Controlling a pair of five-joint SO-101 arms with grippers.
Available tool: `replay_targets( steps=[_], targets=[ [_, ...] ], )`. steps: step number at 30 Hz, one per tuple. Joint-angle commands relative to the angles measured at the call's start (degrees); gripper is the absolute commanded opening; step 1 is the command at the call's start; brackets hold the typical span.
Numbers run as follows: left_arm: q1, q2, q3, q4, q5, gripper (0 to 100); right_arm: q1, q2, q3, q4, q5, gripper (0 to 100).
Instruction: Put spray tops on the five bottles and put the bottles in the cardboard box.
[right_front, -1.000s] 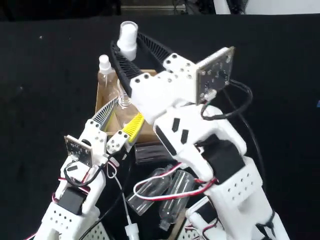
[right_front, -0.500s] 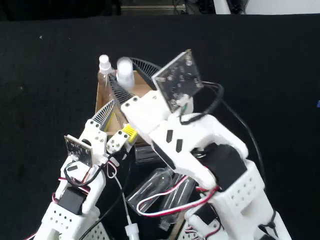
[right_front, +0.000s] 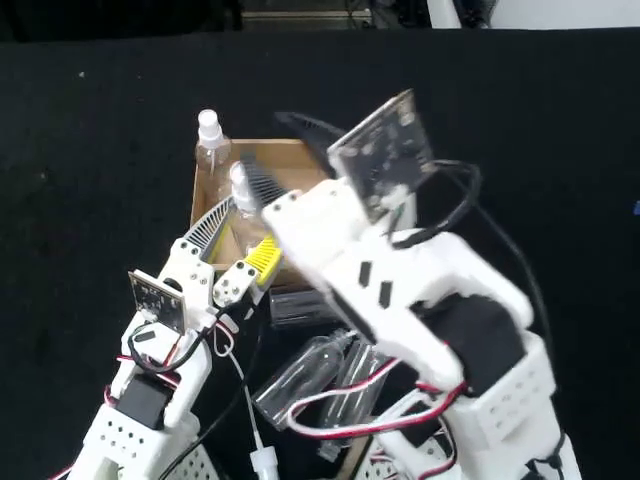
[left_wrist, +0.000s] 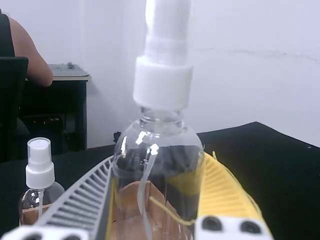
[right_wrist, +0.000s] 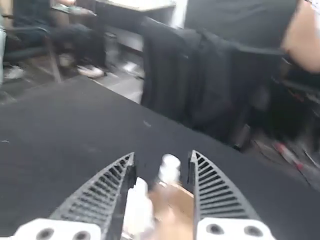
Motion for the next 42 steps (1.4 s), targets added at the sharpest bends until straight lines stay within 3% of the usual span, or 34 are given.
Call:
replay_targets(
  steps=[1,8,16,29,39,42],
  targets=[
    [0.4,0.0,1.4,-1.3,-0.3,3,11.7,-0.5,-2.3,3.7,0.3,13.2],
    [0.5,0.0,1.4,-1.3,-0.3,3,27.4,-0.7,11.6,3.9,0.5,1.5],
    [0.5,0.0,1.4,-1.3,-0.3,3,38.0,-0.8,30.7,-5.7,3.5,1.3],
    [0.5,0.4,1.4,-1.3,-0.3,3,38.7,-0.8,45.9,-15.3,3.6,1.5],
    [0.5,0.5,1.4,-1.2,-0.3,3,38.5,-0.8,47.6,-16.3,3.6,1.5],
    [0.5,0.2,1.4,2.5,-0.3,3,38.4,-0.8,47.2,-16.4,3.6,1.5]
  ],
)
